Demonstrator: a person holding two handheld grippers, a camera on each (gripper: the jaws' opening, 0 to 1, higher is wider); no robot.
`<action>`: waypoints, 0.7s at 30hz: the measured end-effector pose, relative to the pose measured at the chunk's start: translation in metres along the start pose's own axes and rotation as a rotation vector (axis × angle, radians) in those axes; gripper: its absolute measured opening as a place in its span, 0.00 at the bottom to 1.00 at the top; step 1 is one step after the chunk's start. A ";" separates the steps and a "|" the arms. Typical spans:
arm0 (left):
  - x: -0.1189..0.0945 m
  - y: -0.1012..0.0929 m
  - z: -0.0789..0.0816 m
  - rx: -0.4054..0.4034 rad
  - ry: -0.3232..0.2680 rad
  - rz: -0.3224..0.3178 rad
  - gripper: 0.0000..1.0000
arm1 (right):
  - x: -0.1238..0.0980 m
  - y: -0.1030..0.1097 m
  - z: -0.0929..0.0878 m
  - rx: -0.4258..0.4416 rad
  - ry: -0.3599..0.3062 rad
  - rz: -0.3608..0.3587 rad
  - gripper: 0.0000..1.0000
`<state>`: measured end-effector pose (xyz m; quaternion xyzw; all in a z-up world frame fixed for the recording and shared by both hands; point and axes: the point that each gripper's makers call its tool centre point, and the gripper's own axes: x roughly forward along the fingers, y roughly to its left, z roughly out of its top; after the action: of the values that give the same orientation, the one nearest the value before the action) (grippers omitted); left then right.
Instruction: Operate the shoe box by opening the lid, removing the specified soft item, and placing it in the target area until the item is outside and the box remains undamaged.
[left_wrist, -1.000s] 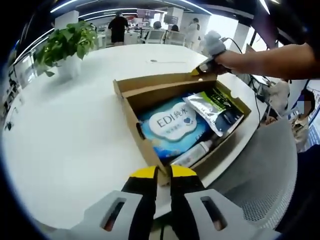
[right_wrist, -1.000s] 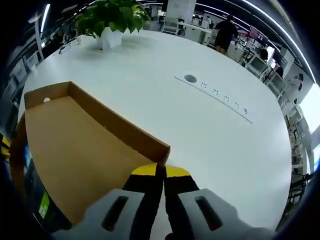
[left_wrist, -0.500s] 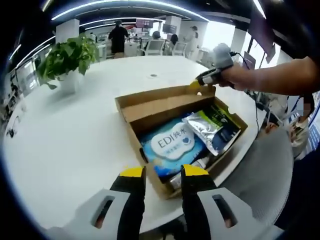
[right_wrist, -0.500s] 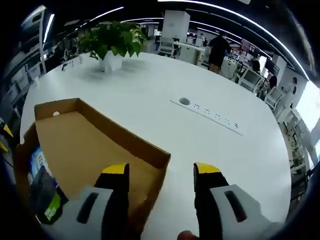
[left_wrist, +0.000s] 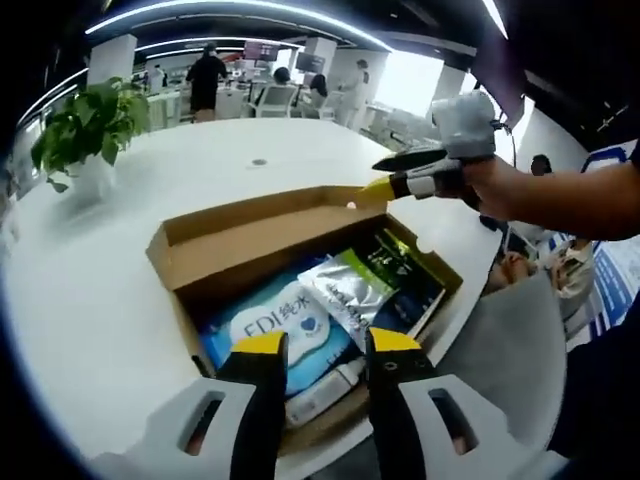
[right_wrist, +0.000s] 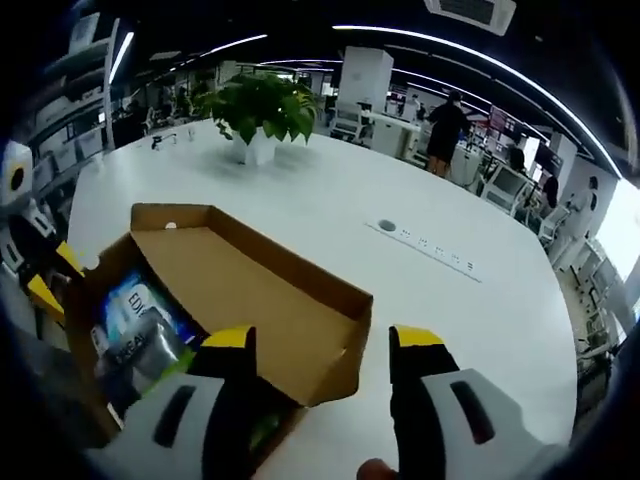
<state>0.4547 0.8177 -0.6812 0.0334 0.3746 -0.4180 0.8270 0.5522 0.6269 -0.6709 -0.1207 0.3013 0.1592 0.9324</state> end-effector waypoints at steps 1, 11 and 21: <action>0.003 -0.001 0.001 0.004 -0.001 -0.003 0.30 | -0.003 0.003 0.000 -0.006 -0.004 0.002 0.49; 0.029 -0.005 -0.008 -0.059 0.055 -0.017 0.29 | -0.029 0.027 -0.016 -0.023 -0.016 0.033 0.46; 0.048 -0.005 -0.019 -0.137 0.099 -0.027 0.29 | -0.044 0.046 -0.036 -0.037 0.005 0.064 0.43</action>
<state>0.4574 0.7896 -0.7241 -0.0076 0.4431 -0.4001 0.8022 0.4825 0.6483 -0.6792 -0.1283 0.3043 0.1944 0.9237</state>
